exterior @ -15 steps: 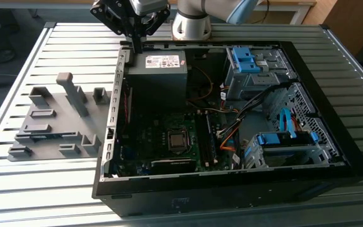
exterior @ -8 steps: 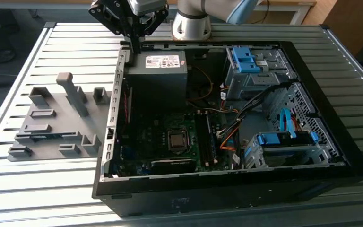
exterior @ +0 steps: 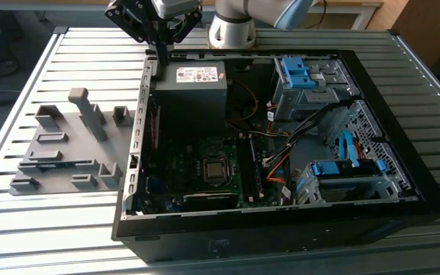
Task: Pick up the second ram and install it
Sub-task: 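Reach for the second ram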
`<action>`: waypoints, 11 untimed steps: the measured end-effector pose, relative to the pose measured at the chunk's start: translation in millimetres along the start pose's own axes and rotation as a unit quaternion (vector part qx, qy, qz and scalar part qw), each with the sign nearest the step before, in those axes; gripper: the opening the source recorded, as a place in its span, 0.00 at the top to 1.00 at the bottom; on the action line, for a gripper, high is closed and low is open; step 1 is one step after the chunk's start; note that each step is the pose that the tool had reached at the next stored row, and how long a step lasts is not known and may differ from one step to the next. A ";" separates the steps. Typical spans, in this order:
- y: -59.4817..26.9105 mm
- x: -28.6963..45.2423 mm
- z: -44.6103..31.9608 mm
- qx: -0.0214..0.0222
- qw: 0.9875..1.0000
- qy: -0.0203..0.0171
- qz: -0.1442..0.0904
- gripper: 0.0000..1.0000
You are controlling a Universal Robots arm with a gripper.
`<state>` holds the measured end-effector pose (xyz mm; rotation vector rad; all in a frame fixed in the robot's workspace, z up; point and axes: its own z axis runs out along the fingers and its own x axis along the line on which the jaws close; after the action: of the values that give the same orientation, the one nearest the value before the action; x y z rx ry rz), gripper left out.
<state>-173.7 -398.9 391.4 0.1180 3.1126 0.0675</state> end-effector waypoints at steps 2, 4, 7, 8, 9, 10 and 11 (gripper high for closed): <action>-0.1 0.7 0.0 0.000 1.000 0.000 0.000 0.89; -0.1 1.4 0.0 0.000 1.000 0.000 0.000 0.89; -0.2 2.4 0.1 0.000 1.000 0.000 0.000 0.89; -0.2 2.7 0.0 0.000 1.000 0.000 0.000 0.89; -0.2 3.0 0.0 0.000 1.000 0.000 0.000 0.89; -0.3 3.4 0.1 0.000 1.000 0.000 0.000 0.89; -0.3 3.7 0.1 0.000 1.000 0.000 0.000 0.89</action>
<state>-177.3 -398.9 391.2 0.1179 3.1125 0.0676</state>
